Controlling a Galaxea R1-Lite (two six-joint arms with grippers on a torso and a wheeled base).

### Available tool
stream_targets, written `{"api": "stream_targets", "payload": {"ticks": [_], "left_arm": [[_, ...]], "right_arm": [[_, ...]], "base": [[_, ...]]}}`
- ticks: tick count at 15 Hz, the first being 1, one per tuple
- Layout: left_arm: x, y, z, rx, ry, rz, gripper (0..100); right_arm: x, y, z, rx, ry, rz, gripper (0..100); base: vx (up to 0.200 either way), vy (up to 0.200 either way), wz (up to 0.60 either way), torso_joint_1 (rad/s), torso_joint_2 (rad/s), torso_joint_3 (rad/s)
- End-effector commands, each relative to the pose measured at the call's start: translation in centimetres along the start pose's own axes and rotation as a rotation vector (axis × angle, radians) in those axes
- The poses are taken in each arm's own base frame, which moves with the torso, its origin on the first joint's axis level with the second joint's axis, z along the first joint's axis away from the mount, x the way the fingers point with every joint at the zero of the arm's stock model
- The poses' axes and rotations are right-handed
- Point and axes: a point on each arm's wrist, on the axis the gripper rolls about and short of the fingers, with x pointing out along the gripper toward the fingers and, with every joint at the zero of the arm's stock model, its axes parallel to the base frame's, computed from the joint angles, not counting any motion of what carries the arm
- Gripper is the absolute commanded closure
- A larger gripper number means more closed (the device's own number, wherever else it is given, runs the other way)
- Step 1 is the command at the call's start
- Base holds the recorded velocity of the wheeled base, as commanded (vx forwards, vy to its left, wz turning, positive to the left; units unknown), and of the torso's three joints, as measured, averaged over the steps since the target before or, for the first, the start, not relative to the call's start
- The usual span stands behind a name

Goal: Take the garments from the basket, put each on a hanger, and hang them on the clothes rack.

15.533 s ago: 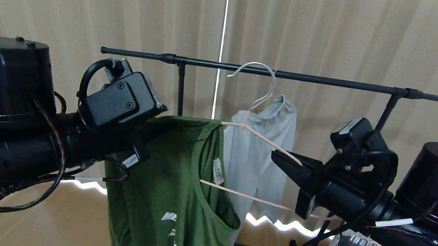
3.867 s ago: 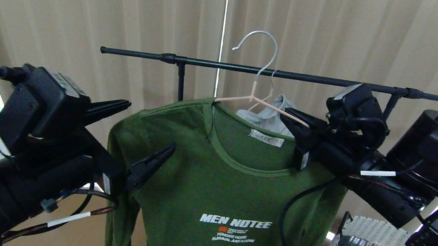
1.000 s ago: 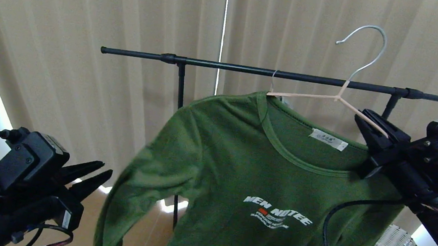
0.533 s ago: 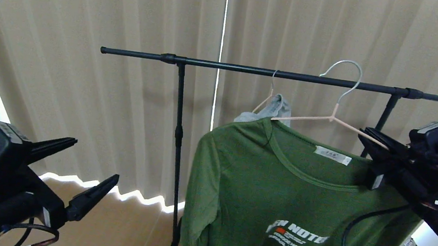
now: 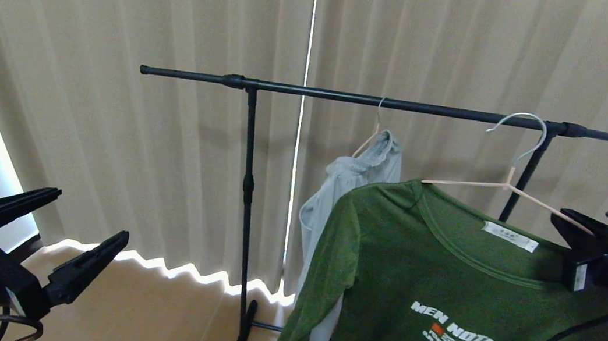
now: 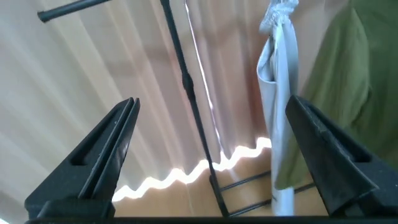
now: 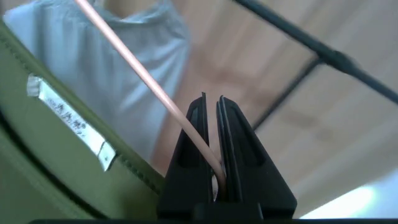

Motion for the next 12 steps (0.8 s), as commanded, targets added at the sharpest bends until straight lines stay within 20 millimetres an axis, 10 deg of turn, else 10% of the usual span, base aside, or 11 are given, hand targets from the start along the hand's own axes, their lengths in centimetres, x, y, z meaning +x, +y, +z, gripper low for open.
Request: {"api": "stream_targets", "payload": {"ticks": [1, 12], "left_arm": [[-0.8, 0.1, -0.2, -0.005, -0.009, 0.015, 0], [-0.6, 1.3, 0.2, -0.015, -0.02, 0.1, 0]], "right_arm": [[-0.6, -1.4, -0.5, 0.004, 0.045, -0.075, 100], [-1.3, -6.1, -3.6, -0.011, 0.262, -0.382, 100]], "base": [[0.0, 0.0, 0.0, 0.0, 0.0, 0.0], [0.0, 0.0, 0.0, 0.0, 0.0, 0.0]]}}
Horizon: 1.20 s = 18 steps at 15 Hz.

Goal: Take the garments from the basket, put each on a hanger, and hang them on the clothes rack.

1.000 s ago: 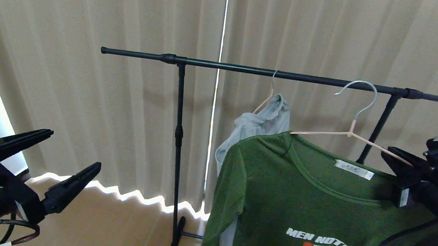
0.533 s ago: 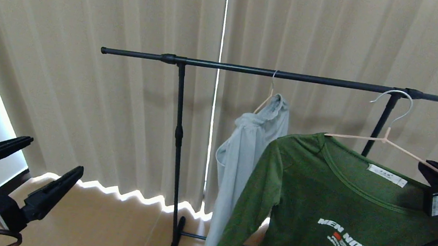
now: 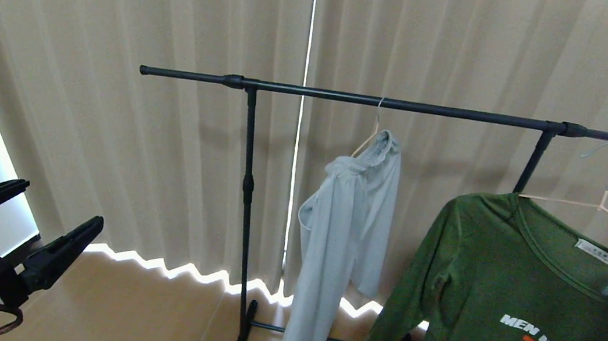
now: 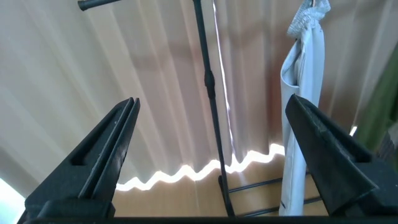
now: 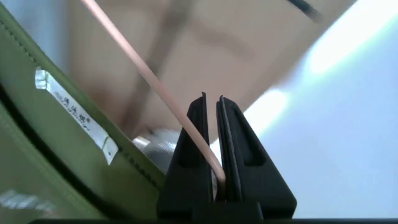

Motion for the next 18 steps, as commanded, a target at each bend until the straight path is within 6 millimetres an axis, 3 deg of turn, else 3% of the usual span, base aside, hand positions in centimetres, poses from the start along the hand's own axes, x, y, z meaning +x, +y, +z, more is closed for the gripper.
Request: {"api": "stream_targets", "payload": {"ticks": [1, 6, 18], "left_arm": [[0.0, -0.02, -0.08, -0.002, 0.005, -0.001, 0], [0.09, -0.01, -0.05, 0.0, 0.006, -0.001, 0], [0.16, -0.12, -0.53, 0.002, 0.031, -0.008, 0]], "right_arm": [[0.17, -0.06, -0.26, -0.001, 0.019, -0.016, 100], [0.09, -0.14, -0.39, -0.001, 0.043, -0.063, 100], [0.1, -0.07, -0.46, -0.003, 0.045, -0.06, 100]], "base": [[0.0, 0.0, 0.0, 0.0, 0.0, 0.0], [0.0, 0.0, 0.0, 0.0, 0.0, 0.0], [0.2, 0.0, 0.0, 0.001, 0.0, 0.004]]}}
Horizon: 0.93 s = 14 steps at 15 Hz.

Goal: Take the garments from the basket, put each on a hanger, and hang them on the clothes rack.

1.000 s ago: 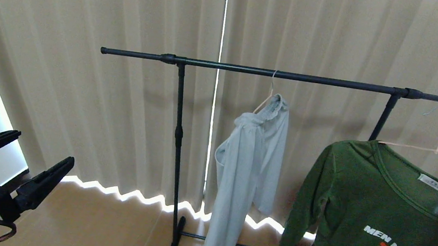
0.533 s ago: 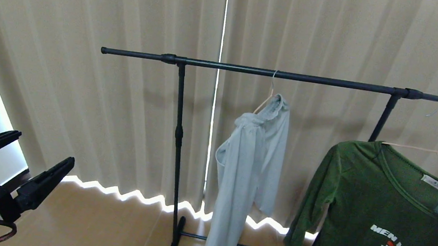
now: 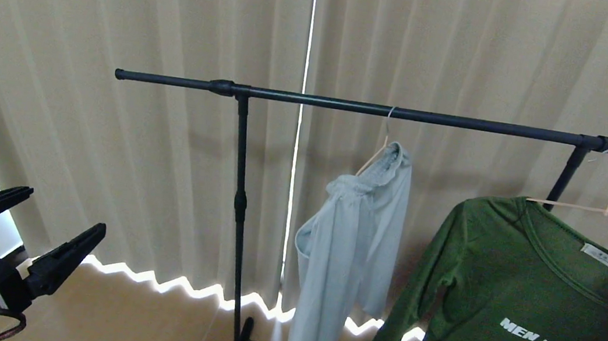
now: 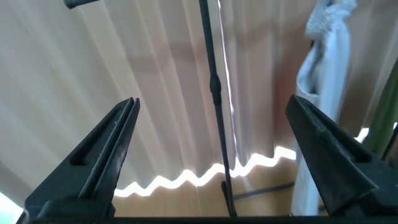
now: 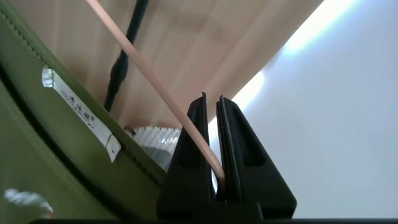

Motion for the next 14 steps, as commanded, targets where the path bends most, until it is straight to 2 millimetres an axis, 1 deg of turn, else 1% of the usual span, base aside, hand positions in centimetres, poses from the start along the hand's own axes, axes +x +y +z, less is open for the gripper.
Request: {"api": "stream_targets", "payload": {"ticks": [1, 3, 7, 9, 10, 11, 13, 14], "left_arm": [[0.0, -0.1, -0.2, 0.0, 0.007, -0.002, 0], [-0.1, -0.1, -0.4, 0.0, 0.016, -0.007, 0], [-0.1, -0.1, -0.3, 0.0, 0.008, -0.004, 0], [-0.1, -0.1, -0.1, 0.001, 0.001, -0.003, 0], [-0.1, 0.0, -0.1, 0.001, 0.0, -0.001, 0], [-0.2, 0.0, -0.1, 0.001, -0.002, 0.0, 0], [-0.4, 0.0, 0.1, 0.001, -0.015, 0.002, 0], [-0.4, 0.0, 0.2, 0.002, -0.02, 0.003, 0]], "right_arm": [[0.1, 0.1, -0.1, 0.0, 0.004, 0.001, 100], [0.1, 0.1, -0.1, -0.001, 0.007, 0.005, 100], [0.6, 0.3, -0.1, -0.004, 0.009, 0.017, 100], [1.5, 0.7, 0.1, -0.007, 0.014, 0.027, 100], [2.9, 0.8, 0.6, -0.007, 0.014, 0.025, 100], [3.2, 0.9, 0.8, -0.007, 0.013, 0.023, 100], [5.7, 1.1, 1.7, -0.004, 0.006, 0.016, 100], [6.5, 1.2, 2.0, -0.005, 0.003, 0.013, 100]], "base": [[0.0, 0.0, 0.0, 0.0, 0.0, 0.0], [0.0, 0.0, 0.0, 0.0, 0.0, 0.0], [0.0, 0.0, 0.0, 0.0, 0.0, 0.0], [0.0, 0.0, 0.0, 0.0, 0.0, 0.0], [0.0, 0.0, 0.0, 0.0, 0.0, 0.0], [0.0, 0.0, 0.0, 0.0, 0.0, 0.0], [0.0, 0.0, 0.0, 0.0, 0.0, 0.0], [0.0, 0.0, 0.0, 0.0, 0.0, 0.0]]}}
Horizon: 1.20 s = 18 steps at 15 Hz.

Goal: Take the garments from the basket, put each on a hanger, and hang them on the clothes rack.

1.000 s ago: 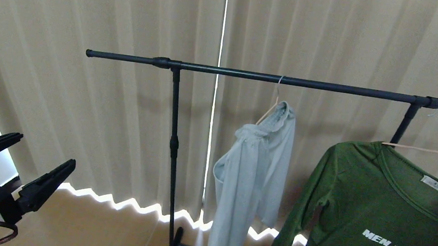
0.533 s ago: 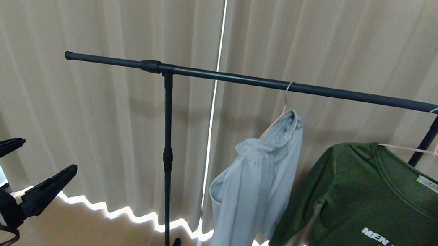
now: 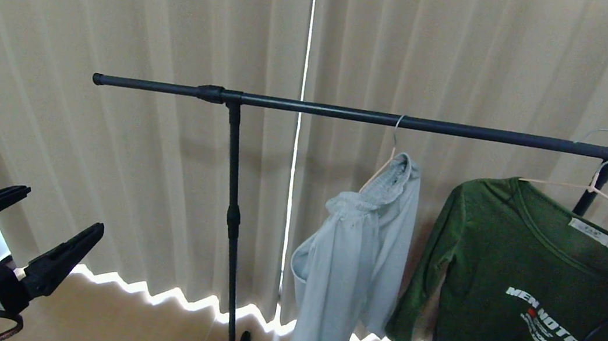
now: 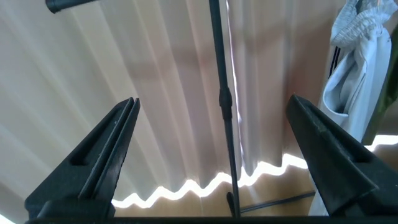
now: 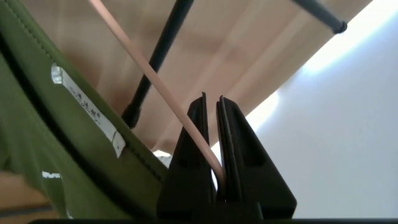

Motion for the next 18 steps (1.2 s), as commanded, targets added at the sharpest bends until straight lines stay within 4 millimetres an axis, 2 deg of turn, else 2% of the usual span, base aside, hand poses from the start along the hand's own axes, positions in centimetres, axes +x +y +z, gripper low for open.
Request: {"api": "stream_targets", "payload": {"ticks": [1, 4, 9, 18], "left_arm": [[-0.1, 0.0, 0.1, 0.0, -0.009, 0.002, 0], [-0.2, 0.1, 0.3, 0.001, -0.017, 0.005, 0], [-0.3, 0.1, 0.3, -0.001, -0.019, 0.006, 0], [-0.2, 0.0, 0.2, -0.001, -0.014, 0.005, 0]], "right_arm": [[2.5, 0.7, 0.1, -0.007, 0.022, 0.009, 100], [5.9, 2.1, 0.6, -0.016, 0.052, -0.031, 100], [8.6, 4.2, 0.7, -0.03, 0.077, -0.048, 100], [7.3, 6.3, 0.8, -0.048, 0.068, 0.016, 100]], "base": [[0.0, 0.0, 0.0, 0.0, 0.0, 0.0], [0.0, 0.0, 0.0, 0.0, 0.0, 0.0], [0.0, 0.0, 0.0, 0.0, 0.0, 0.0], [0.0, 0.0, 0.0, 0.0, 0.0, 0.0]]}}
